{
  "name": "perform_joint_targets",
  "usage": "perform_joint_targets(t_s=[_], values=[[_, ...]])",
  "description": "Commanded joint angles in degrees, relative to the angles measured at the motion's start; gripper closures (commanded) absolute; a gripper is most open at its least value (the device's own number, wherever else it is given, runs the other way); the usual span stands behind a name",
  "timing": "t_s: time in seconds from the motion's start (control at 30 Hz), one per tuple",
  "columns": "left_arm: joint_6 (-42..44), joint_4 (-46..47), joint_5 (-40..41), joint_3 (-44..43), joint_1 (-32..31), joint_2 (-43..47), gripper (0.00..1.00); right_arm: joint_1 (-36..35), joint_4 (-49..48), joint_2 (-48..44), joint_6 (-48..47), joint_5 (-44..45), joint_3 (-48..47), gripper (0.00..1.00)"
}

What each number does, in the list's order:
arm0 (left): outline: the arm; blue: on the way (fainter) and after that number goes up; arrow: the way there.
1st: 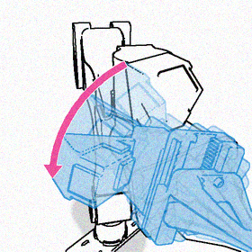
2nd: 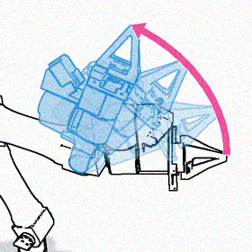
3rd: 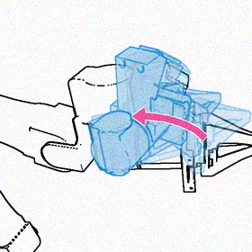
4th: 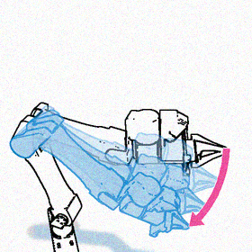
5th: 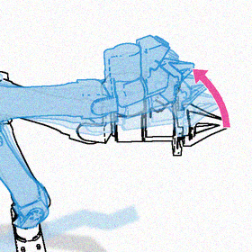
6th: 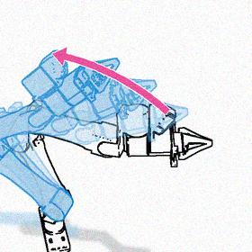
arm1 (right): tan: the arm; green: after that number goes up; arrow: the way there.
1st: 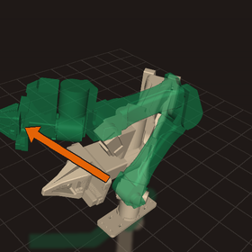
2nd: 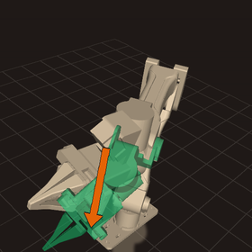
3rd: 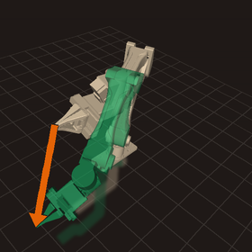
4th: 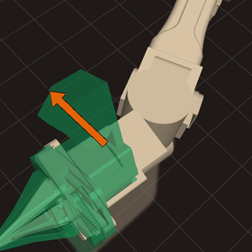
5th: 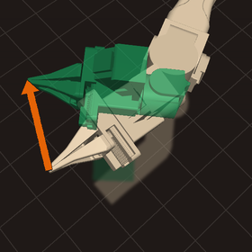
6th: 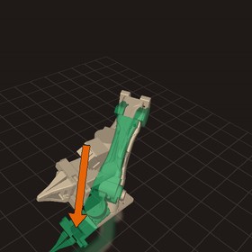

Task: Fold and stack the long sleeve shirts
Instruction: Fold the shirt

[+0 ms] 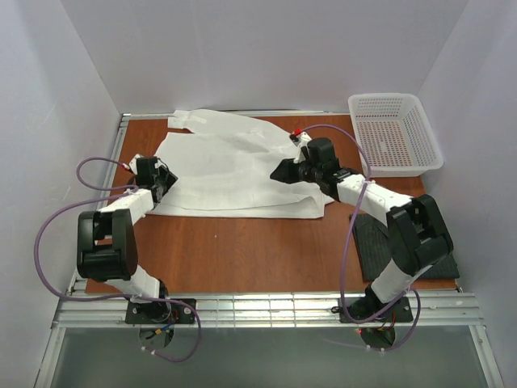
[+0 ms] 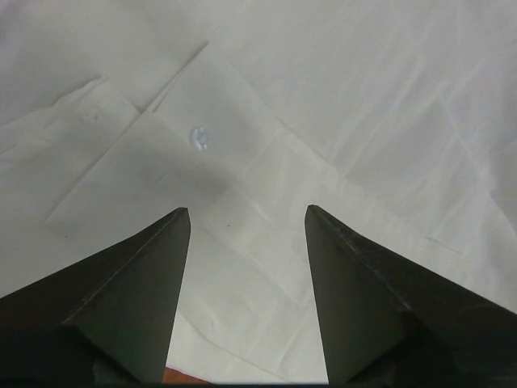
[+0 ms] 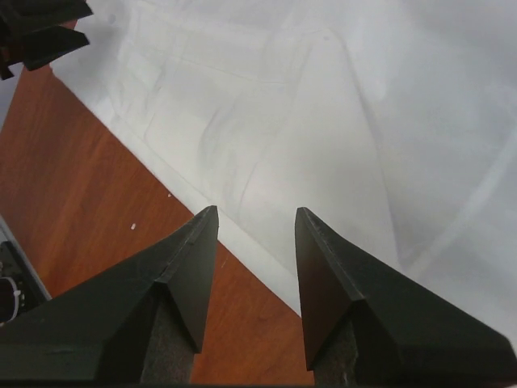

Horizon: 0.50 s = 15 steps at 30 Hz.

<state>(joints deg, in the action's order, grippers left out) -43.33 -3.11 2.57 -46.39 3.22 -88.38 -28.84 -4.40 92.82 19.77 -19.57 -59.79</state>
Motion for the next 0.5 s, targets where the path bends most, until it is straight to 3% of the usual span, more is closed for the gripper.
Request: perform_joint_targets(t_s=[0.0, 0.17, 0.3, 0.47], values=[[0.00, -1.98, -2.48, -2.21, -0.32, -3.11, 0.45, -0.78, -3.07, 4.03, 2.29, -6.35, -1.56, 0.67], [-1.23, -2.42, -2.13, -2.39, -0.24, -6.89, 0.45, 0.01, -3.59, 8.51, 0.01, -5.75, 2.12, 0.74], [-3.33, -2.95, -0.73, -0.99, -0.15, -8.30, 0.45, 5.18, -8.49, 9.93, 0.97, -5.30, 8.19, 0.81], [-6.49, -5.40, 1.73, 0.51, -0.15, -8.13, 0.46, 10.90, -10.71, 10.90, 0.45, -5.74, 14.34, 0.81]])
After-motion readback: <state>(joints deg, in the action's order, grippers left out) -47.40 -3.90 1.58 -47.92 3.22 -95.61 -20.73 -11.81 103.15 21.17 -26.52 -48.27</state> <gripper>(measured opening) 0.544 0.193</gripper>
